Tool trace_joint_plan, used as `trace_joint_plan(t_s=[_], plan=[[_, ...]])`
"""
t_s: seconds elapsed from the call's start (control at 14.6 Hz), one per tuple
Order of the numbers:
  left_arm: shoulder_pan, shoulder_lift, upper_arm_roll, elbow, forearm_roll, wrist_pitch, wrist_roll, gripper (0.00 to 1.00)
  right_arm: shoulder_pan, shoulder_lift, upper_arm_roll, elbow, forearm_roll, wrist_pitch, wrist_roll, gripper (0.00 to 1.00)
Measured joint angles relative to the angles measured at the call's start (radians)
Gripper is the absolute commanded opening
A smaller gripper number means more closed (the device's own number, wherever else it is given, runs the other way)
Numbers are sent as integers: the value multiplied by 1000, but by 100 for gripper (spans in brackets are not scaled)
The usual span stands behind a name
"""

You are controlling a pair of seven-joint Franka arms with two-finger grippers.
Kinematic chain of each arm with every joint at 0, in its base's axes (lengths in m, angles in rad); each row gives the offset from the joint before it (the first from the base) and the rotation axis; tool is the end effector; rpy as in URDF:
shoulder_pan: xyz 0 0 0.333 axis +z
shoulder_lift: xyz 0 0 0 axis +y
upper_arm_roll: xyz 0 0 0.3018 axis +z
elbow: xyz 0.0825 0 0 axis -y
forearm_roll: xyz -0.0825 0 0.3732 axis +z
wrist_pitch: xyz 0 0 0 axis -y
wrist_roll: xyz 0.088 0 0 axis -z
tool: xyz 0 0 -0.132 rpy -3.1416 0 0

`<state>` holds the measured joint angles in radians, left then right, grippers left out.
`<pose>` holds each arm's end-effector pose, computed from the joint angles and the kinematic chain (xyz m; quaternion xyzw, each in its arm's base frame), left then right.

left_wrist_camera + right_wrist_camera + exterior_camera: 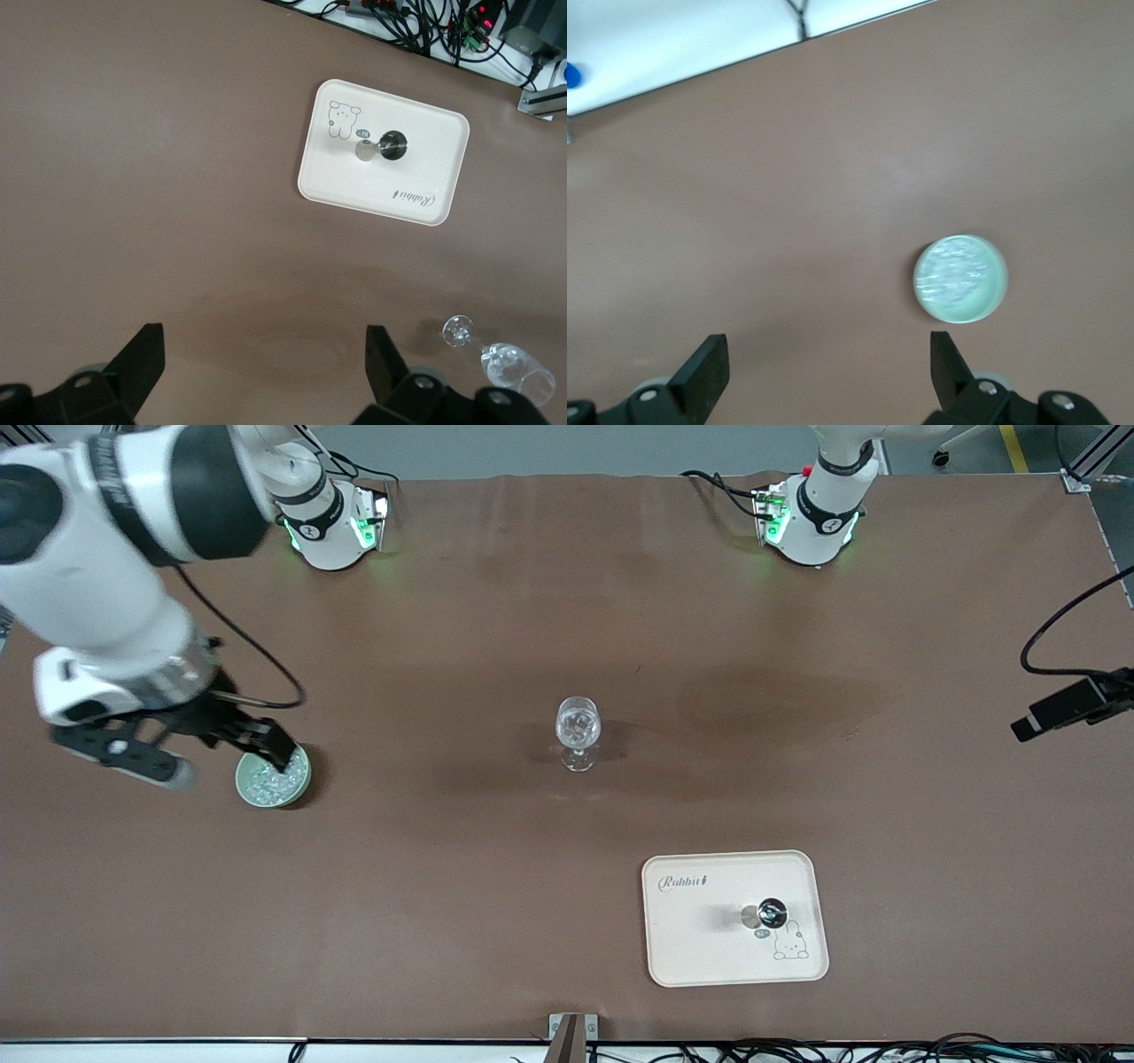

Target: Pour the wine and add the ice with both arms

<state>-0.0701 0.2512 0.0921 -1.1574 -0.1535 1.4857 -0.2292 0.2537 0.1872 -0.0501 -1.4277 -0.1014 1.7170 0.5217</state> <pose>0.6077 -0.0163 0.6233 0.9907 0.1136 0.0318 0.0684 0.6039 0.1152 0.5586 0.9854 -0.1525 0.0673 0.0334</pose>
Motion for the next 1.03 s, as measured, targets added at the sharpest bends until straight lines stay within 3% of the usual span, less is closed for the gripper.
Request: trace_joint_plan(t_s=[0.21,0.55,0.75,1.03], plan=[[2,-21,-15,-2,6,-30,-7,100,-122,-124,-1,-103,0,-31,-223,100],[1,-84,-29,-31,13,-70,58,96,-209,-203,-24,-116,49,-154,-372,100],[1,-170,-32,-135,89,-66,246,96,-242,-204,-26,-74,101,-157,-383,100],[1,-321,-77,-368,131,66,290,99,-242,-192,-24,-32,103,-188,-384,100]])
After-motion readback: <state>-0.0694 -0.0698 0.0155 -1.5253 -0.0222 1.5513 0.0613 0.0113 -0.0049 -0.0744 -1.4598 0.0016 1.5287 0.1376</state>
